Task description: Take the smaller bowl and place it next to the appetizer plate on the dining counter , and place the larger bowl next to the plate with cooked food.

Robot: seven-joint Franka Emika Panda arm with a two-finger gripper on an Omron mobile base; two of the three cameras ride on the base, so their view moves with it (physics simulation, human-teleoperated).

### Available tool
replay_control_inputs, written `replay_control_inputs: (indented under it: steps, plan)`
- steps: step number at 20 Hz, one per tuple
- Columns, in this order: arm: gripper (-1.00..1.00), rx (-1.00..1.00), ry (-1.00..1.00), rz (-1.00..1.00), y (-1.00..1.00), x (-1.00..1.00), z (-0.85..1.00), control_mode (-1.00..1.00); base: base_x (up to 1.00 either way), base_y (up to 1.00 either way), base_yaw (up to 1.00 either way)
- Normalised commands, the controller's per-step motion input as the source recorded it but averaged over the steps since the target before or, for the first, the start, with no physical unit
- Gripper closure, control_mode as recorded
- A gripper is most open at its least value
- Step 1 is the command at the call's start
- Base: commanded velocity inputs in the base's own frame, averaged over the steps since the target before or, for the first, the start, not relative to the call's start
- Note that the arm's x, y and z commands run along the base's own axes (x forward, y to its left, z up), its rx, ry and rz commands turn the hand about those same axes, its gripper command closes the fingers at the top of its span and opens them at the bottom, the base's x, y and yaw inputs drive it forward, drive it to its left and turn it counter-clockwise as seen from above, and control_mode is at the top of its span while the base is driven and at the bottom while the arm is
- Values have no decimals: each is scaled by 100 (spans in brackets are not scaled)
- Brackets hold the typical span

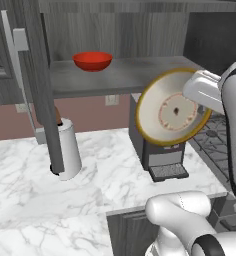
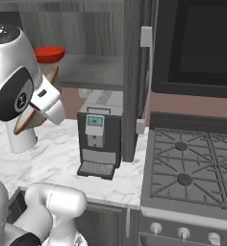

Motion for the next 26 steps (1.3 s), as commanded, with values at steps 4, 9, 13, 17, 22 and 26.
replay_control_inputs:
  steps: [4, 9, 13, 17, 22, 26]
  plan:
    - [100, 0, -1, -2, -7, -12, -4, 100, -25, -18, -5]
    - [100, 0, 0, 0, 0, 0, 0, 100, -66, -46, -8]
    - [100, 0, 0, 0, 0, 0, 0, 100, -100, -15, 0]
    - [100, 0, 0, 0, 0, 0, 0, 100, -100, -46, -5]
    - [100, 0, 0, 0, 0, 0, 0, 100, -35, -87, -27]
    - [100, 0, 0, 0, 0, 0, 0, 100, -2, -74, -37]
